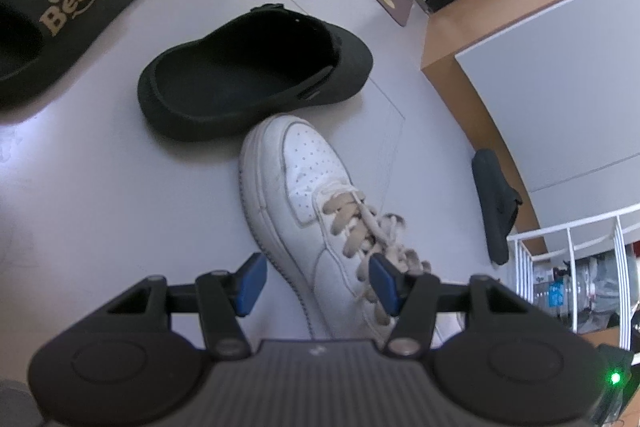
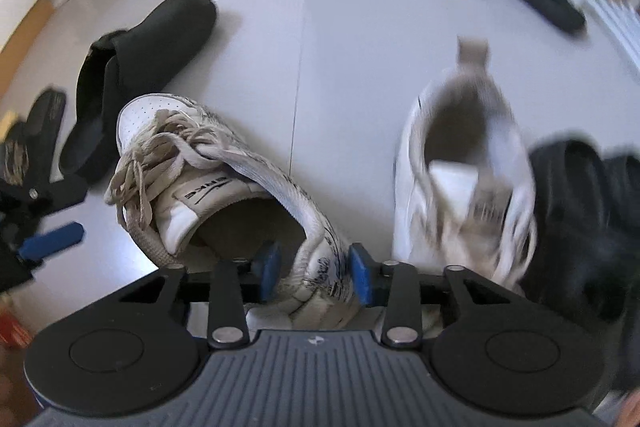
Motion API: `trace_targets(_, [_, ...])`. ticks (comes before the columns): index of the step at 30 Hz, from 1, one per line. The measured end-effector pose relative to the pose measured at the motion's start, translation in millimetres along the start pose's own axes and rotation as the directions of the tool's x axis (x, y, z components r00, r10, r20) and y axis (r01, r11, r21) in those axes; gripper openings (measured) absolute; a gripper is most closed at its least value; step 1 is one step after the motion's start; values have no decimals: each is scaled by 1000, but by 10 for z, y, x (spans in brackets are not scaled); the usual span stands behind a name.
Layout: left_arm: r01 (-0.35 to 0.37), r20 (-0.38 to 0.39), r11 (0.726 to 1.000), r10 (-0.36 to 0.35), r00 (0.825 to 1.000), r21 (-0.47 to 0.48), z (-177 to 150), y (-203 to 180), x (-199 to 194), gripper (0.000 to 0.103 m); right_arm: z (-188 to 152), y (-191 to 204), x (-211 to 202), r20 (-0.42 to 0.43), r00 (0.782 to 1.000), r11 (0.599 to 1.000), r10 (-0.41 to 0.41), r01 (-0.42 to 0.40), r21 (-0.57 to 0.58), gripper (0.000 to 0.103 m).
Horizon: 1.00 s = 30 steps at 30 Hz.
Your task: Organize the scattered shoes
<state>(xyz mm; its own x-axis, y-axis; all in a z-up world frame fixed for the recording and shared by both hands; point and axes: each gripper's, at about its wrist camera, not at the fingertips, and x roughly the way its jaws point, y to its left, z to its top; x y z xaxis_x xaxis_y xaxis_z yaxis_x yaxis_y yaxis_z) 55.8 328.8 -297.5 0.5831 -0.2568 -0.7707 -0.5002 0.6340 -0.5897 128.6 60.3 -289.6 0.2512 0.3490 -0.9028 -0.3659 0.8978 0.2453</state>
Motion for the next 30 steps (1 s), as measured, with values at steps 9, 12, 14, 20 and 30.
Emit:
trace_targets(9, [-1,-3,1000,1,1000,-4,12,-6,2,59,300,-156,21,50,999,999,-21,23,-36,28])
trace_targets(12, [-4,-1,1000,4,1000,-1,22,-22,6,59,389,-210,-1,70,997,1000,9,-11,21,31])
trace_targets(14, [-5,-2,1000,5,1000,-3,27,-24,19,59,402,-243,-47,81,996,998,30,-34,53,47])
trace_targets(20, [-7,-2,1000,7,1000,-6,41,-78,96,59,317,-359,-211,107,989,966,106,-128,227,58])
trace_targets(30, [-27,34,999,27,999,-25,51,-56,77,60,27,-399,-364,102,979,900,175,-201,388,58])
